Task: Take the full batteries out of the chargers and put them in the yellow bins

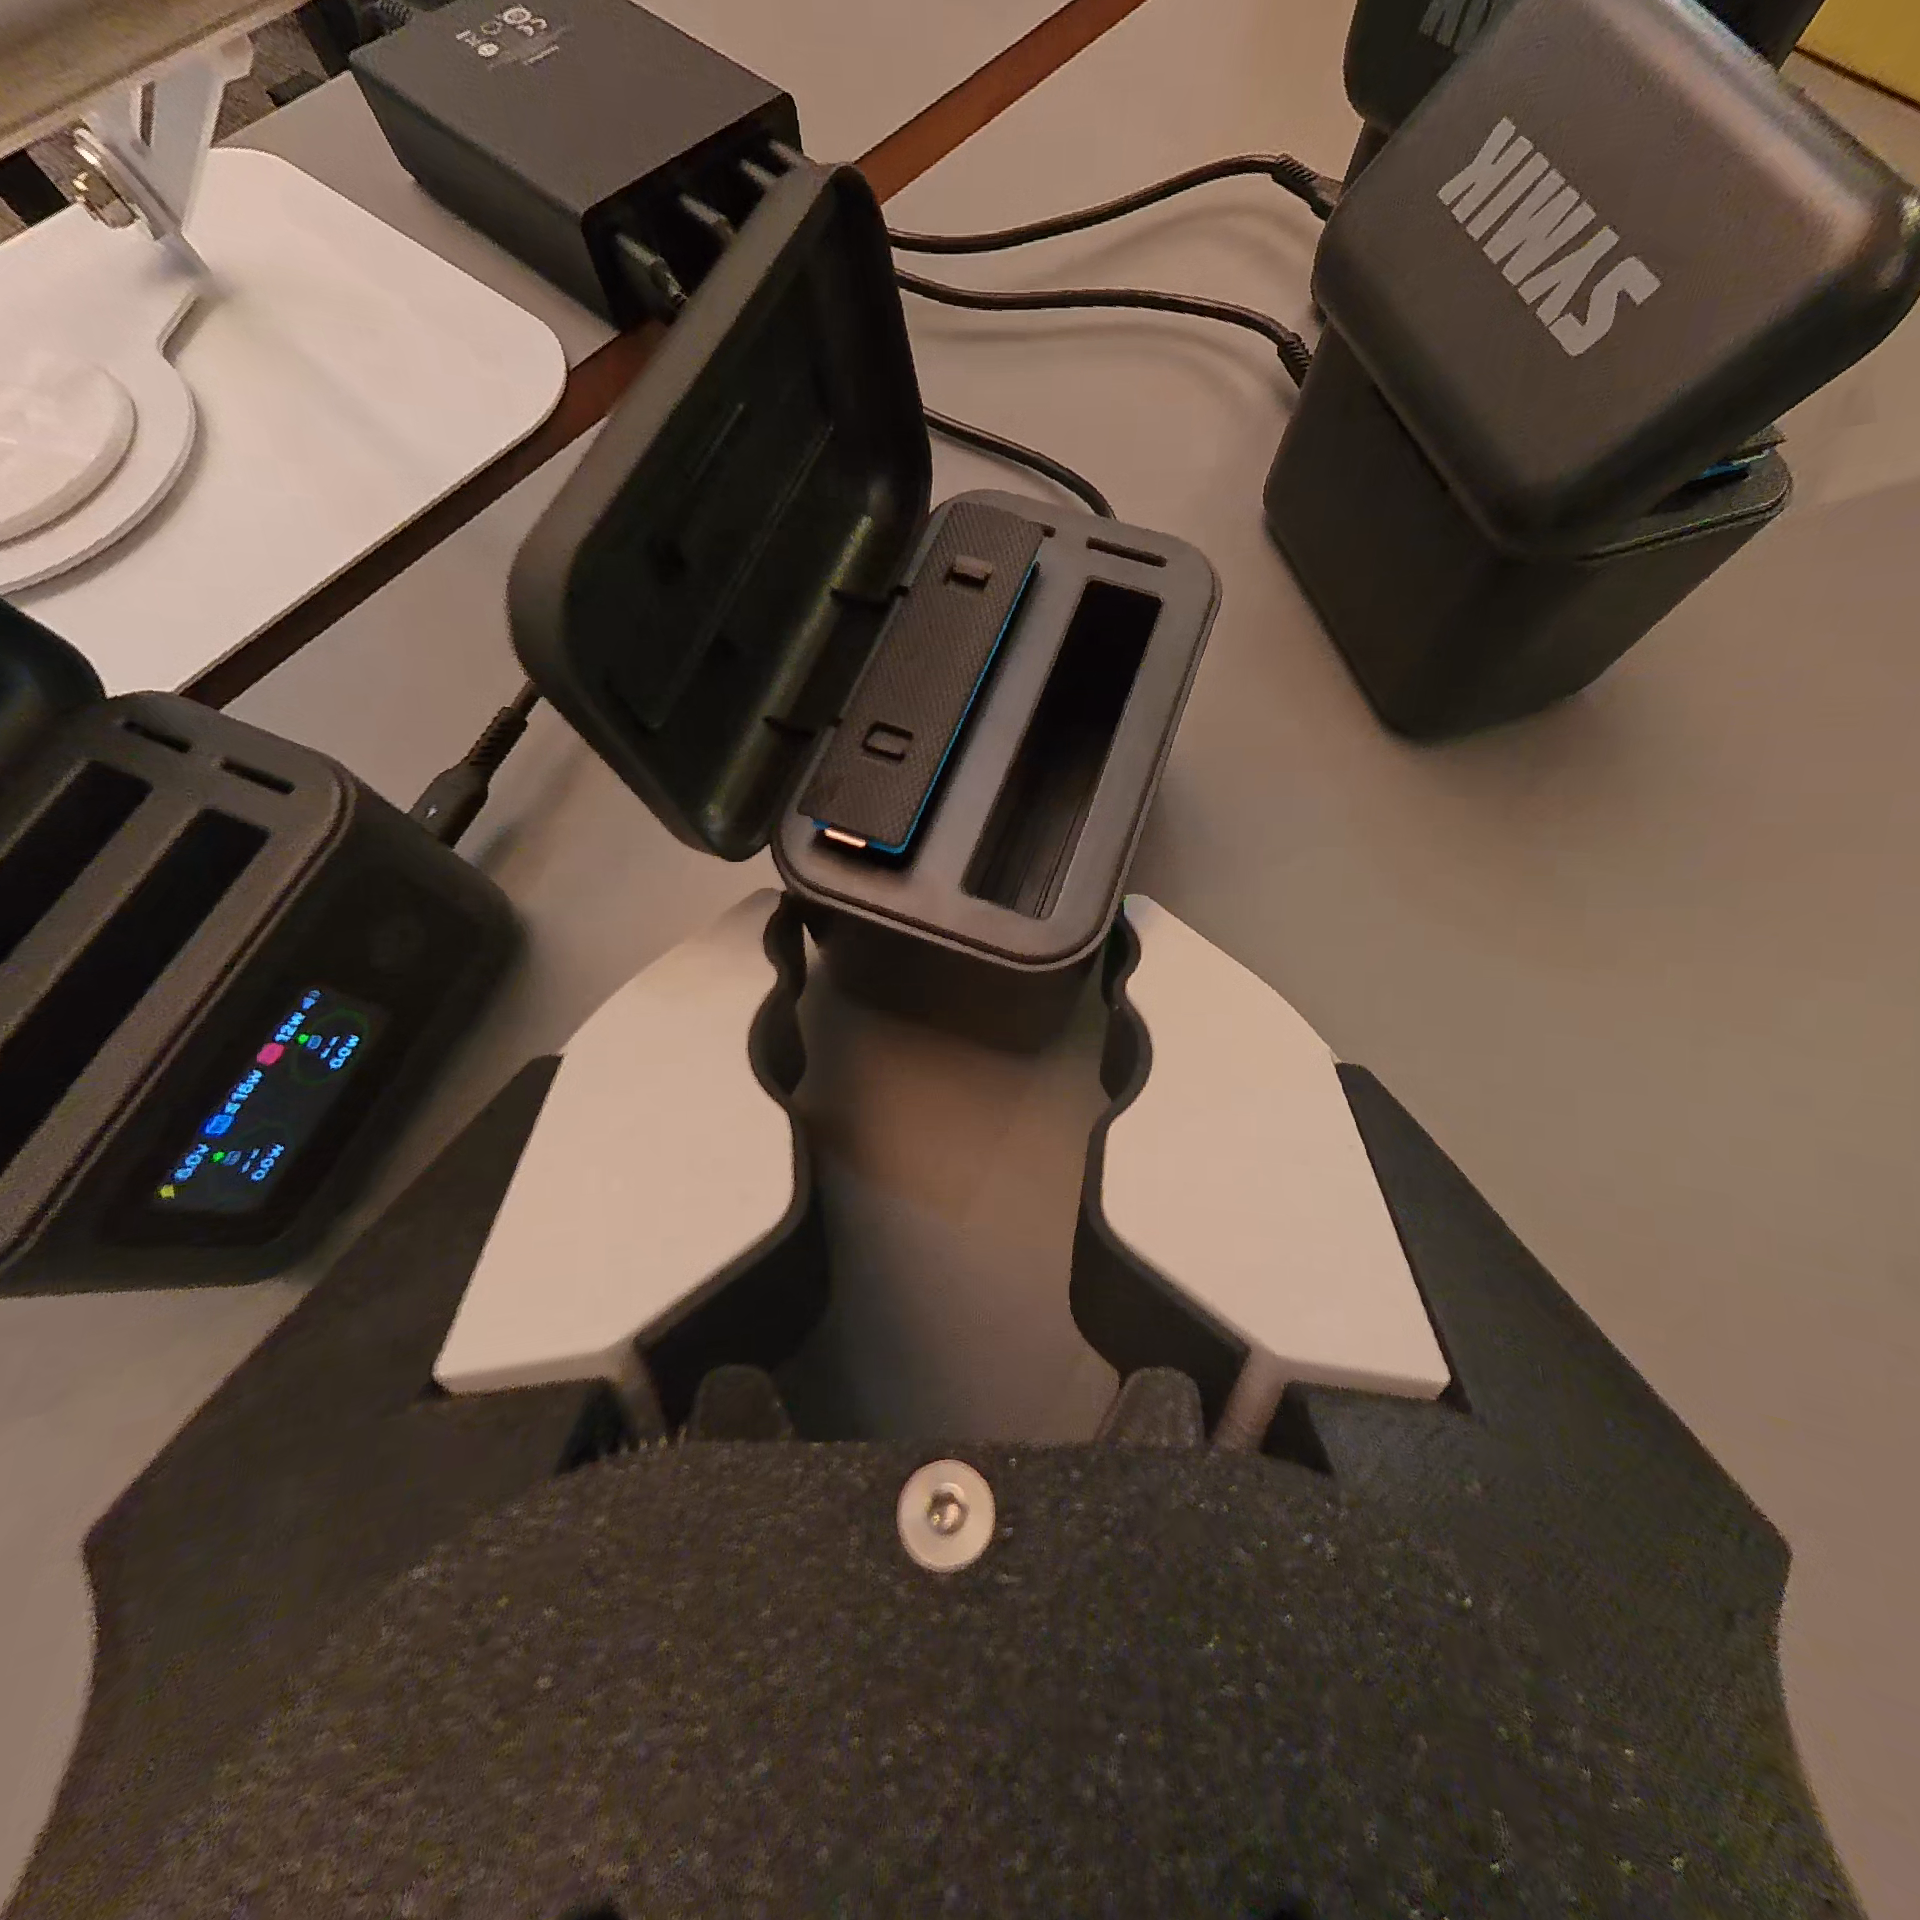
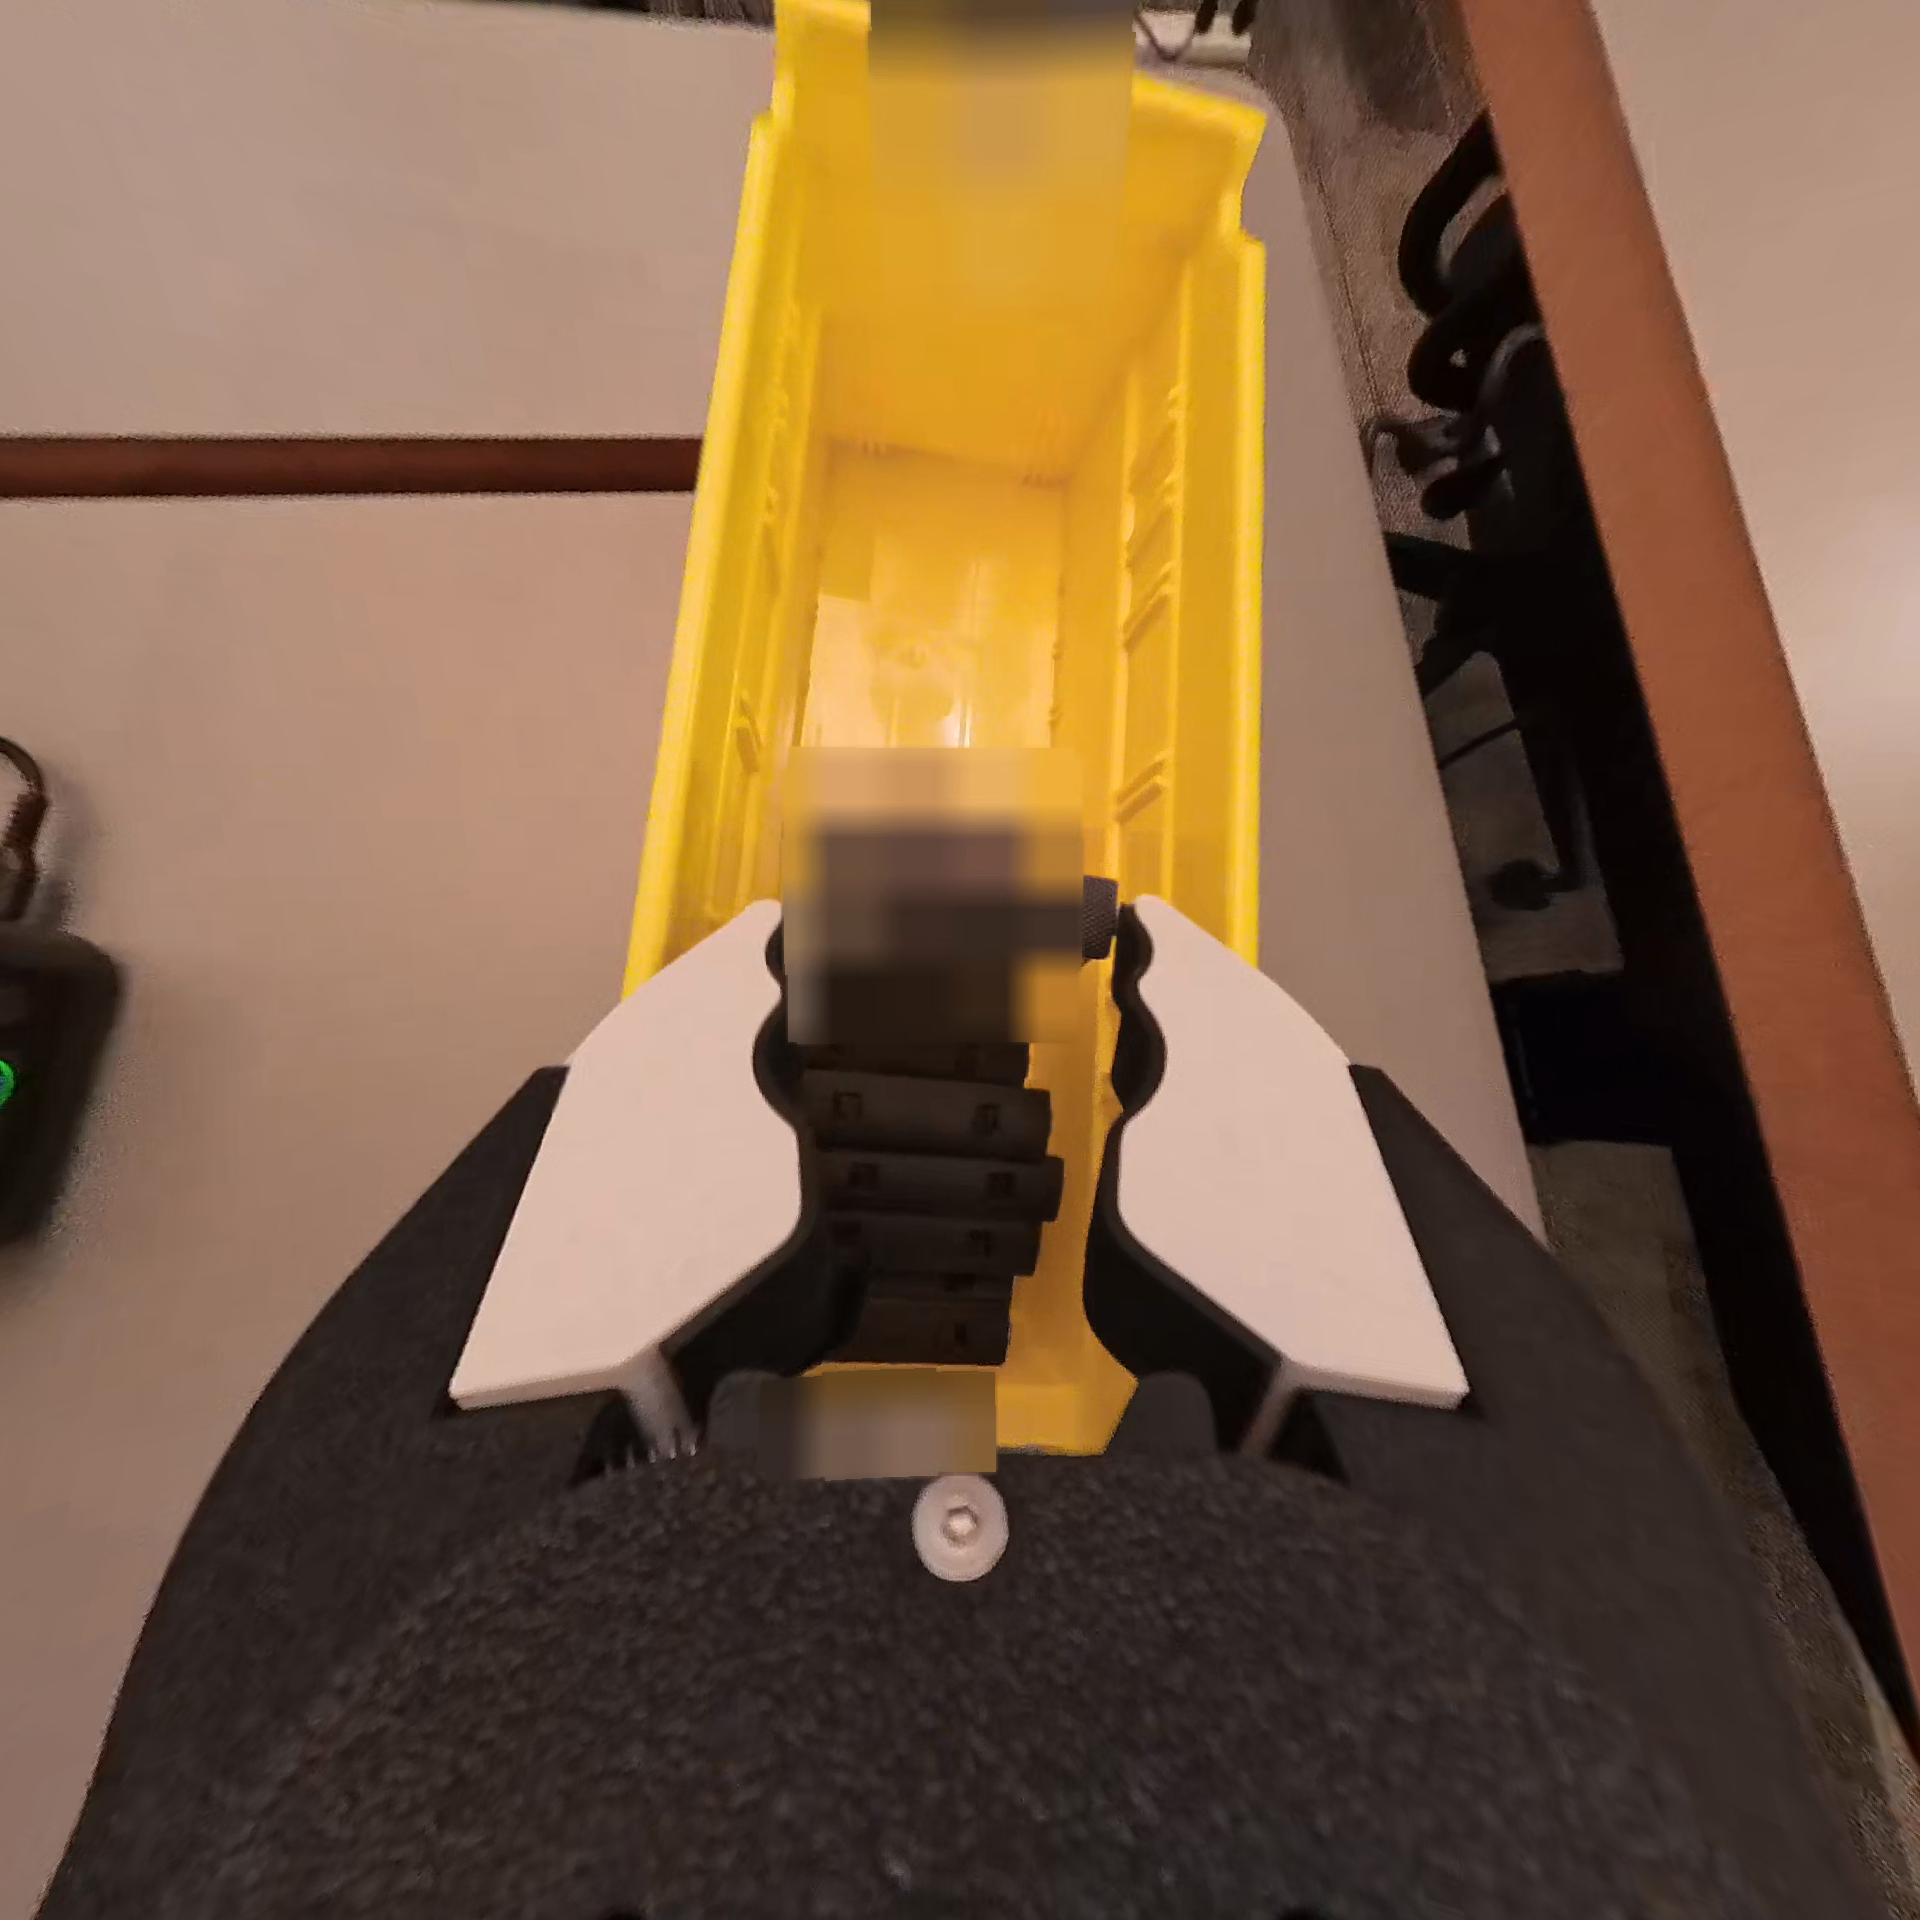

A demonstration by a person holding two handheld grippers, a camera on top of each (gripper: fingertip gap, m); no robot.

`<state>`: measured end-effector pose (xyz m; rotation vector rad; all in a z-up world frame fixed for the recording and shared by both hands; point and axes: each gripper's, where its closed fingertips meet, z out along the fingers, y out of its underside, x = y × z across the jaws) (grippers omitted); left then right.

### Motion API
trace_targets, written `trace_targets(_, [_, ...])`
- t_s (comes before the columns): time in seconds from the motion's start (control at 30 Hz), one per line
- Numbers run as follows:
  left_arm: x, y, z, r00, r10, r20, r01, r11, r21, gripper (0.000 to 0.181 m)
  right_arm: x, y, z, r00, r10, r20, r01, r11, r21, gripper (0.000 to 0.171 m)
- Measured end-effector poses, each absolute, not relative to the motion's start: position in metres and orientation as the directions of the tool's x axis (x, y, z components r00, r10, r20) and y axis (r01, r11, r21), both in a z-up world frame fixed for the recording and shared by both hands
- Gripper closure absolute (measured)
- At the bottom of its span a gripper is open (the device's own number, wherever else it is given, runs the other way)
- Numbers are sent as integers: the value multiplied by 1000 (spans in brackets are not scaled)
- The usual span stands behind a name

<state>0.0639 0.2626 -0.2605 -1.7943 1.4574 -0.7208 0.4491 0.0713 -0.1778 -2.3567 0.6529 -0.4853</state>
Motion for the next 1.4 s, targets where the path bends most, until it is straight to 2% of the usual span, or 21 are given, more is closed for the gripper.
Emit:
trace_targets(0.2, [64,263,-261,208,-978,-9,-586,-117,-802,126,442,62,-196,813,-556,171,-354,-706,-614,113])
trace_targets(0.33, [64,262,-261,207,-978,-9,-586,-117,-802,126,435,55,-204,825,-550,129,-409,-738,-536,113])
trace_targets(0.53, [64,262,-261,207,-978,-9,-586,-117,-802,126,431,53,-203,837,-535,117,-414,-758,-503,114])
trace_targets(0.7, [64,262,-261,205,-979,-7,-587,-117,-801,126,428,54,-195,851,-521,63,-416,-743,-524,112])
trace_targets(0.8, [64,262,-261,205,-979,-7,-587,-117,-801,126,426,57,-177,865,-497,65,-366,-717,-594,111])
trace_targets(0.87, [64,262,-261,205,-979,-8,-587,-117,-801,126,420,67,-149,886,-461,53,-302,-660,-688,113])
trace_targets(0.97, [64,262,-261,205,-979,-9,-588,-116,-801,126,393,89,-95,939,-332,88,-117,-550,-827,113])
trace_targets(1.07, [64,263,-261,206,-979,-12,-588,-114,-801,126,342,114,-45,973,-155,171,87,-442,-893,120])
trace_targets(1.1, [64,263,-261,206,-978,-14,-589,-113,-801,126,323,122,-32,973,-95,211,154,-413,-898,128])
trace_targets(1.2, [64,263,-261,206,-978,-15,-589,-112,-801,126,264,146,-4,922,79,378,383,-318,-867,171])
trace_targets(1.4, [64,263,-261,201,-980,-17,-590,-107,-801,127,138,187,-23,660,529,533,698,-170,-696,171])
